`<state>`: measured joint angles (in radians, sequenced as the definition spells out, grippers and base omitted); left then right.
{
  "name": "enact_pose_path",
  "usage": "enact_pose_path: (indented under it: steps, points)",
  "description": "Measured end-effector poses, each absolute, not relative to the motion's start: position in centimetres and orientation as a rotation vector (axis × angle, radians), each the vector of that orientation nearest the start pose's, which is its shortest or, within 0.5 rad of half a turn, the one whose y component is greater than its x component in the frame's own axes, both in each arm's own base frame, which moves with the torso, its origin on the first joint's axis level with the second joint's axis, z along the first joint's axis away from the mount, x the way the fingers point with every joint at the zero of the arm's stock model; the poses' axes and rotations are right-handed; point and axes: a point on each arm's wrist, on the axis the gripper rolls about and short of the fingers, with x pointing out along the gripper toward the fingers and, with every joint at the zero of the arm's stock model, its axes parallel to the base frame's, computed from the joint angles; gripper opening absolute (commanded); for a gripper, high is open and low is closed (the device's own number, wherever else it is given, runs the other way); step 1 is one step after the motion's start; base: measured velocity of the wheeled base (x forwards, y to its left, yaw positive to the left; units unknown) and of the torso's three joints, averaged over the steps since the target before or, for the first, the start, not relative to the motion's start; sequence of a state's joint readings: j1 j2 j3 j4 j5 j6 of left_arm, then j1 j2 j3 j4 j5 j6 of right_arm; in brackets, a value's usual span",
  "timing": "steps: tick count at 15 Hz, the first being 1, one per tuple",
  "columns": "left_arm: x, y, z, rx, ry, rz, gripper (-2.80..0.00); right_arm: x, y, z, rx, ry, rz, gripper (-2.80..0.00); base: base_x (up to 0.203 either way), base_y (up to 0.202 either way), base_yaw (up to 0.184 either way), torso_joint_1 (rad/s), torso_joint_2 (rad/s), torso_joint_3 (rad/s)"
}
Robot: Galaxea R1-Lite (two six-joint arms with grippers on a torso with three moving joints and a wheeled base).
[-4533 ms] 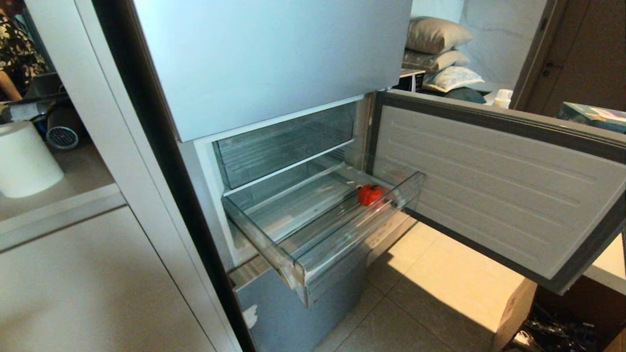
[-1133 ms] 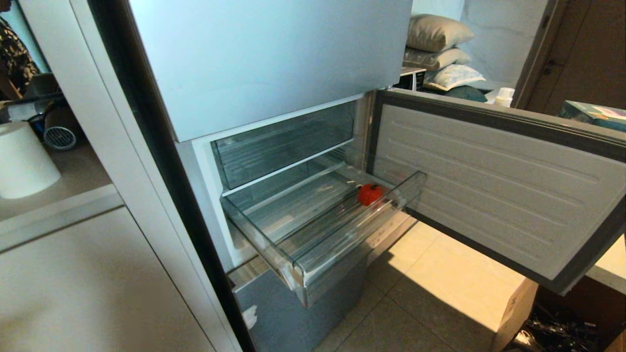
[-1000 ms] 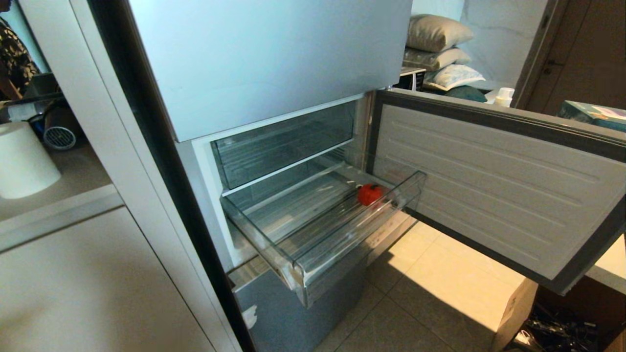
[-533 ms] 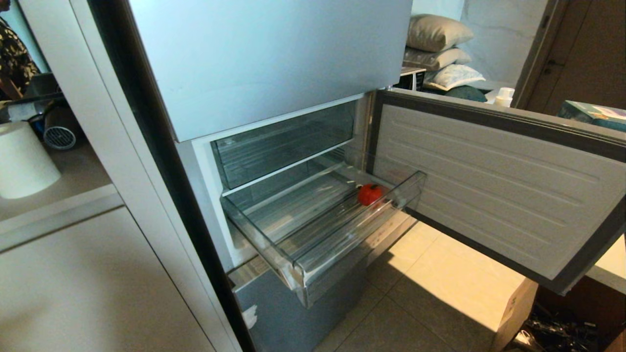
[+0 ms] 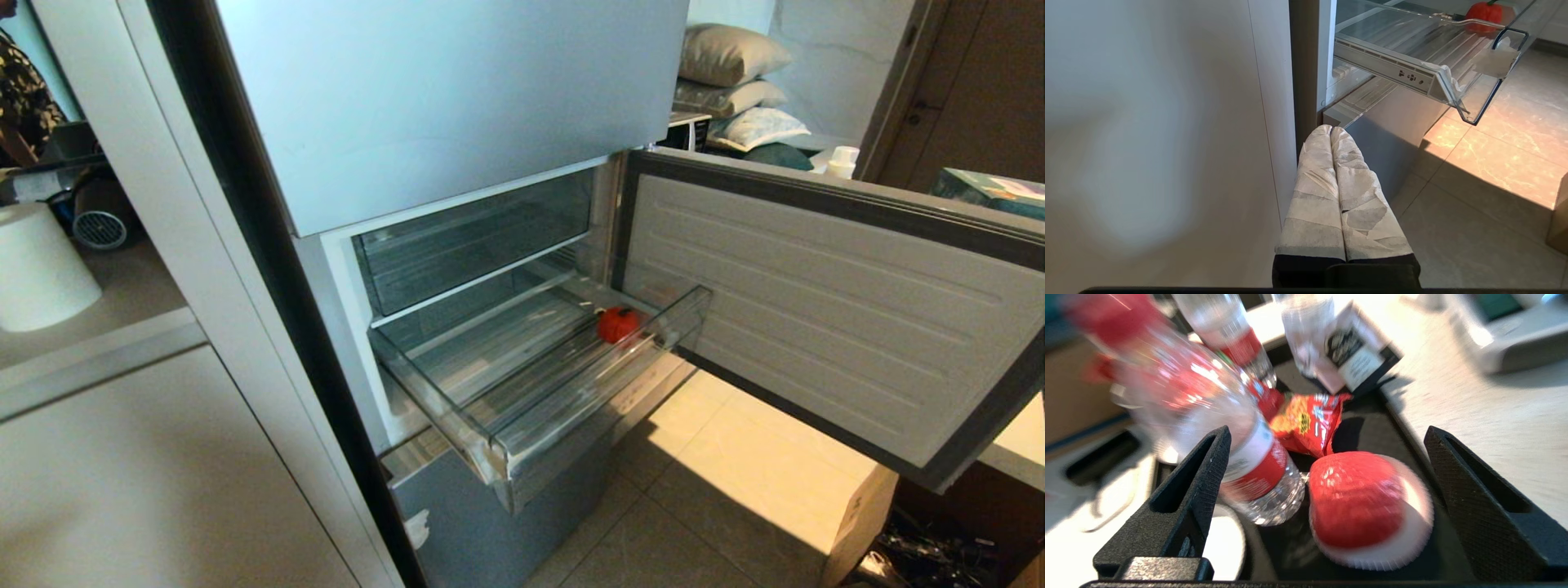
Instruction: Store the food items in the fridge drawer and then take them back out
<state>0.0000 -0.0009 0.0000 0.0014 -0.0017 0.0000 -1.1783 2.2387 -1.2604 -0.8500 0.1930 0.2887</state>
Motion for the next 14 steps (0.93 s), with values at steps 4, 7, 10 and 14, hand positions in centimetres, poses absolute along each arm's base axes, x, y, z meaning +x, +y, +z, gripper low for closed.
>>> enact_pose_path:
  steps: [4,7,10,14]
  points:
    - [-2.3,0.0,7.5,0.0,0.001,-0.001,-2.8,13.8,-36.4,17.3,0.324,-0.071,-1.034,-2.8,0.0,0.0,0.0,0.0,0.0,0.0]
    - [-2.3,0.0,7.5,0.0,0.001,-0.002,-2.8,11.0,-31.0,22.8,0.268,-0.144,-1.04,-2.8,0.0,0.0,0.0,0.0,0.0,0.0]
    - [-2.3,0.0,7.5,0.0,0.001,-0.002,-2.8,9.4,-23.9,27.3,0.185,-0.235,-0.989,-2.8,0.0,0.0,0.0,0.0,0.0,0.0]
    - [-2.3,0.0,7.5,0.0,0.001,-0.002,-2.8,10.2,-12.4,28.1,0.097,-0.272,-0.685,-2.8,0.0,0.0,0.0,0.0,0.0,0.0]
